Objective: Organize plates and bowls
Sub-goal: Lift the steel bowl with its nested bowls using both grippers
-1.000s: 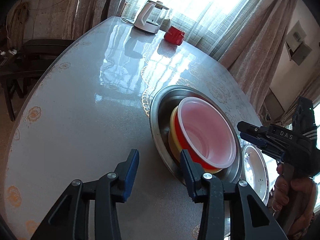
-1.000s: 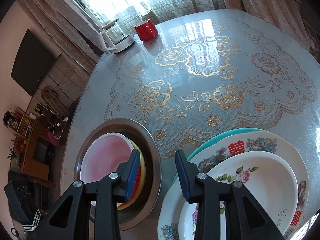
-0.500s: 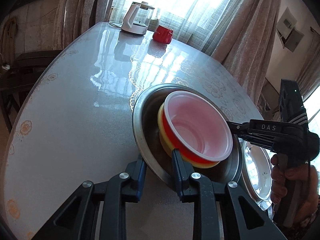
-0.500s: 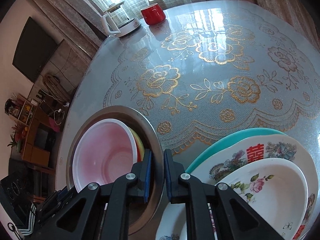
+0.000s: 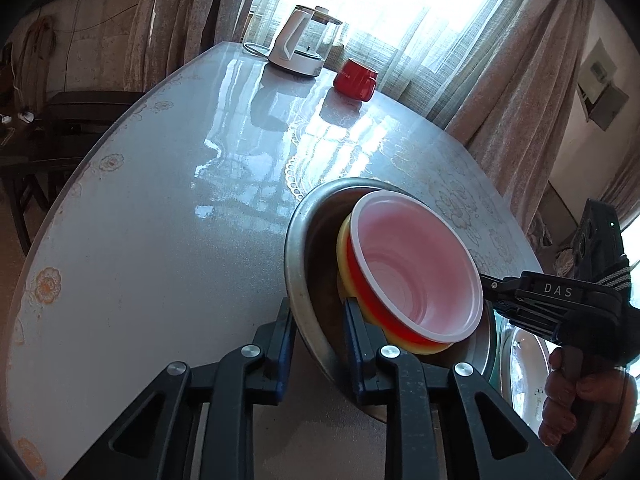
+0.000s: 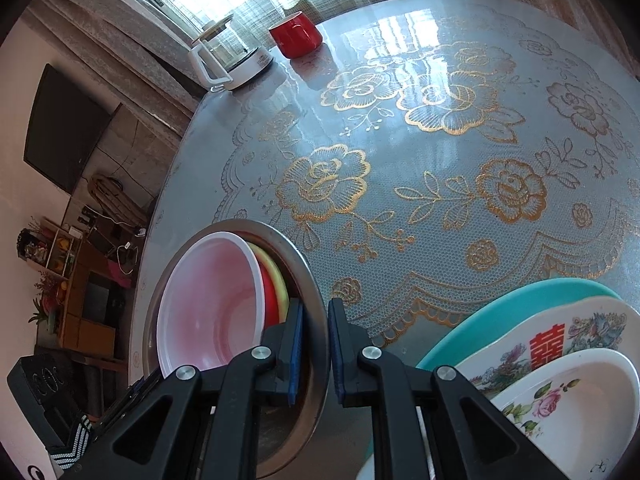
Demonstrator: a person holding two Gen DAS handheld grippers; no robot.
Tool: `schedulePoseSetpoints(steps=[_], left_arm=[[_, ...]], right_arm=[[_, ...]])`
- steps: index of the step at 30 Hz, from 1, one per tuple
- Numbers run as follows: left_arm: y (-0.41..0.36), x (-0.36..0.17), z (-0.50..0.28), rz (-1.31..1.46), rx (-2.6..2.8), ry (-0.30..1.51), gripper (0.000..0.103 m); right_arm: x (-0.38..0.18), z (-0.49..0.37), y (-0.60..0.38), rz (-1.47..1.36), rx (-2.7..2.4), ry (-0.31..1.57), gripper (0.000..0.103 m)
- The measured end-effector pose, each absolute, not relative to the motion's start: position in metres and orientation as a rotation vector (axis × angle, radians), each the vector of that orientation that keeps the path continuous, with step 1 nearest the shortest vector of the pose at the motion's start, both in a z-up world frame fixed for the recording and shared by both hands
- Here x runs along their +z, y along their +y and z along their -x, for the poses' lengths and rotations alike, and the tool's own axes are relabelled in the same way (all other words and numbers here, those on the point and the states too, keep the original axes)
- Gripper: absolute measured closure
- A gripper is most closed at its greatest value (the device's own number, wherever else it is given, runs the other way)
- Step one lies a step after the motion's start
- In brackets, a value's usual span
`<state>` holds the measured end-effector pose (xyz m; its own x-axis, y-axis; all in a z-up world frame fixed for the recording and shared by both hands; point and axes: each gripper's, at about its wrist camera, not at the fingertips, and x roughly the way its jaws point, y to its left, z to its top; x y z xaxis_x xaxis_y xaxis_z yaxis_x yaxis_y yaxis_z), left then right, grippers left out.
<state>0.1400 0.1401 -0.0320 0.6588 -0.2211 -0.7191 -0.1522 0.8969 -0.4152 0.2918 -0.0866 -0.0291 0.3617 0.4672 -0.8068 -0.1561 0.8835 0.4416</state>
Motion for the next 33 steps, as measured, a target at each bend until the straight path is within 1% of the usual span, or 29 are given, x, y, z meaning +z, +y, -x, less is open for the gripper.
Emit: schedulePoseSetpoints(steps=[1, 3, 8, 10, 11, 12, 13, 17, 24, 33], left_arm=[[0.141, -0.032, -0.137, 0.482, -0.046, 0.862, 0.074], [0.143, -0.031, -0.131, 0.502, -0.059, 0.868, 0.072], [0.142, -0.027, -0.128, 0.520, -0.080, 0.892, 0.072], [0.138, -0.026, -0.129, 0.488, -0.077, 0.896, 0.073], [0.136, -0.025, -0.130, 0.476, -0.077, 0.897, 0.075], [0.134, -0.025, -0.131, 0.464, -0.084, 0.897, 0.079], [0.131, -0.025, -0.131, 0.446, -0.085, 0.894, 0.080], [0.128, -0.025, -0.131, 0.405, -0.078, 0.863, 0.079], [0.132, -0.027, -0.129, 0.406, -0.087, 0.803, 0.079], [0.126, -0.009, -0.126, 0.355, -0.078, 0.728, 0.079]], right_arm=[[-0.031, -0.290, -0.087, -0.314, 0.414, 1.142, 0.090], [-0.033, -0.285, -0.091, -0.329, 0.415, 1.150, 0.089], [-0.038, -0.277, -0.094, -0.343, 0.424, 1.169, 0.085], [-0.038, -0.277, -0.092, -0.324, 0.430, 1.170, 0.085], [-0.037, -0.277, -0.090, -0.310, 0.429, 1.168, 0.085], [-0.037, -0.277, -0.089, -0.299, 0.432, 1.165, 0.085], [-0.037, -0.277, -0.087, -0.289, 0.437, 1.161, 0.085], [-0.038, -0.277, -0.081, -0.274, 0.442, 1.159, 0.091], [-0.038, -0.276, -0.081, -0.297, 0.424, 1.133, 0.091], [-0.021, -0.268, -0.085, -0.293, 0.421, 1.057, 0.091]])
